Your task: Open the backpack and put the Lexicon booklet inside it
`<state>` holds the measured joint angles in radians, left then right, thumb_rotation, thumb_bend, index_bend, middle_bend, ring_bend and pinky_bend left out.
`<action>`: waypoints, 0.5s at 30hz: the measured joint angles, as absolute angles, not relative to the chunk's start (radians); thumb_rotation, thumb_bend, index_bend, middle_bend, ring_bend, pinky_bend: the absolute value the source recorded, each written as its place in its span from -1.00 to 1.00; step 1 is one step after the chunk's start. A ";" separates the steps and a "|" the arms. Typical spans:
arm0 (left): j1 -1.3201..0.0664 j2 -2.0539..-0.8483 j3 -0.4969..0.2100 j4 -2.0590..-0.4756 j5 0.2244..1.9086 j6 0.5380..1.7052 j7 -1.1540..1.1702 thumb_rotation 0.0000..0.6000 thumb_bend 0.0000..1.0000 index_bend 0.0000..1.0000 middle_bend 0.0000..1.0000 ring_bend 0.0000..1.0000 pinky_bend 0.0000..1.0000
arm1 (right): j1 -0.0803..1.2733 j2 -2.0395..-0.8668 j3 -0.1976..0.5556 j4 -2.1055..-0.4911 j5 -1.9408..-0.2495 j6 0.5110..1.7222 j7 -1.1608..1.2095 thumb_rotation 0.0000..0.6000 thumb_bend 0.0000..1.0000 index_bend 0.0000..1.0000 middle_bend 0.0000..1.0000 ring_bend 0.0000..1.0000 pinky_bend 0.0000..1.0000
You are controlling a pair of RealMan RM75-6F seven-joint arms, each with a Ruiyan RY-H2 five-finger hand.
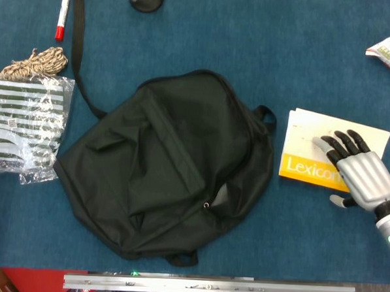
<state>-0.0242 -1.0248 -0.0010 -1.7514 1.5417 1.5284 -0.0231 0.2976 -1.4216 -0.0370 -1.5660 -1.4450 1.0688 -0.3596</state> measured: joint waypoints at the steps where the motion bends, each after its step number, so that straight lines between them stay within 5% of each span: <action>1: -0.024 -1.025 -0.001 -1.751 1.541 1.528 -0.024 1.00 -0.51 -0.51 -0.68 -0.70 -0.57 | 0.298 -1.427 -0.036 -1.560 -1.444 1.070 -0.361 1.00 -0.91 -0.81 -0.74 -1.00 -1.00; 15: -0.020 -1.024 -0.001 -1.735 1.534 1.526 -0.050 1.00 -0.51 -0.51 -0.68 -0.70 -0.58 | 0.323 -1.492 -0.022 -1.496 -1.430 1.072 -0.398 1.00 -0.90 -0.81 -0.74 -1.00 -1.00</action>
